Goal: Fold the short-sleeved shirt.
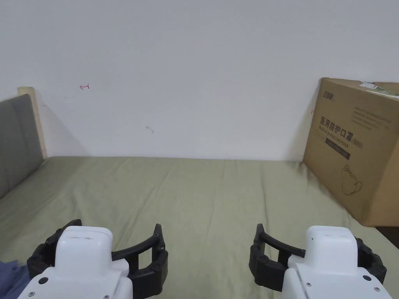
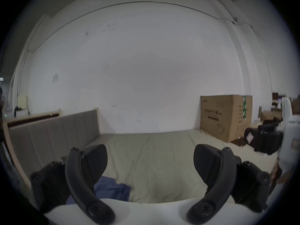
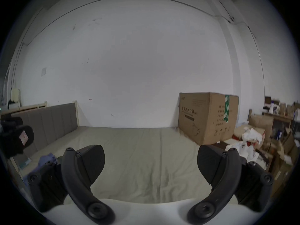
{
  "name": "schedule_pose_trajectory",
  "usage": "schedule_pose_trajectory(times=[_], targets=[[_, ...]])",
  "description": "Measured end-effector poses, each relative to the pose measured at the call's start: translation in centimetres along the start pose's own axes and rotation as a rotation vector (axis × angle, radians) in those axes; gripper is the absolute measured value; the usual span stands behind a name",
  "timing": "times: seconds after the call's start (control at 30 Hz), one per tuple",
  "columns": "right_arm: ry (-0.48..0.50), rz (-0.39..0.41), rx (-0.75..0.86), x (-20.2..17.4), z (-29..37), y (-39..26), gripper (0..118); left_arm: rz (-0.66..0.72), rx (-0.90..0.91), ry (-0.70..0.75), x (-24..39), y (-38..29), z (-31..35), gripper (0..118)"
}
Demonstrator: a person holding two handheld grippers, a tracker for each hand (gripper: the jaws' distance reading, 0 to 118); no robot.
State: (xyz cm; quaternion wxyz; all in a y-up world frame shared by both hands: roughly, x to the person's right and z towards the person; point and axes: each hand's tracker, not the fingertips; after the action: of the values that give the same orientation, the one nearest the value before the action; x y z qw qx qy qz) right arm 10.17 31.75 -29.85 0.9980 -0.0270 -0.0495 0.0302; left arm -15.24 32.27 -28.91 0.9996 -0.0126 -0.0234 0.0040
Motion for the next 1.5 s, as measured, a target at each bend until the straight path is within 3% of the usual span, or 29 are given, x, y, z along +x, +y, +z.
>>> schedule_pose_trajectory(times=[0.1,0.13,0.2,0.23,0.27,0.3,0.33,0.4,0.47,0.77,0.93,1.17,1.3,1.5], targets=[[0.008,0.024,0.040,-0.5,0.7,0.4,114,0.039,0.004,-0.035,-0.6,0.2,0.3,102],[0.024,0.028,0.043,-0.5,1.0,0.6,114,0.047,0.011,-0.035,-0.6,0.3,0.5,87],[0.042,0.040,0.049,-1.1,1.4,1.0,112,0.062,0.012,-0.017,-0.6,0.4,0.4,37],[0.055,0.062,0.084,-1.4,1.8,1.0,99,0.058,0.015,-0.002,-0.6,0.4,0.4,11],[0.019,0.087,0.110,-1.9,2.1,1.1,70,0.051,0.020,0.020,-0.5,0.3,0.7,7],[-0.017,0.105,0.130,-2.2,2.2,1.1,25,0.048,0.018,0.020,-0.5,0.3,0.7,5],[-0.021,0.096,0.133,-2.3,2.2,1.1,3,0.043,0.016,0.009,-0.7,0.3,0.7,0],[0.044,0.049,0.108,-2.0,2.2,1.5,3,0.053,0.011,-0.012,-0.7,0.3,1.1,0],[0.048,0.018,0.103,-1.9,2.1,1.5,0,0.057,0.012,-0.030,-0.7,0.3,1.1,0],[0.060,0.018,0.084,-2.1,1.7,1.4,0,0.023,0.018,-0.045,0.2,0.8,1.2,0],[0.139,0.010,0.051,-3.0,1.0,1.6,0,0.015,0.003,-0.013,-0.9,0.9,1.4,0],[0.434,-0.020,-0.002,-9.8,-0.4,1.5,0,-0.038,-0.017,0.272,-7.1,1.7,5.7,0],[0.589,-0.001,-0.036,-14.2,-0.4,1.1,0,0.061,-0.043,0.397,-11.2,1.3,8.7,0],[0.682,0.014,-0.102,-18.0,-0.7,-0.4,0,0.043,-0.127,0.493,-14.2,-0.7,8.7,0]])
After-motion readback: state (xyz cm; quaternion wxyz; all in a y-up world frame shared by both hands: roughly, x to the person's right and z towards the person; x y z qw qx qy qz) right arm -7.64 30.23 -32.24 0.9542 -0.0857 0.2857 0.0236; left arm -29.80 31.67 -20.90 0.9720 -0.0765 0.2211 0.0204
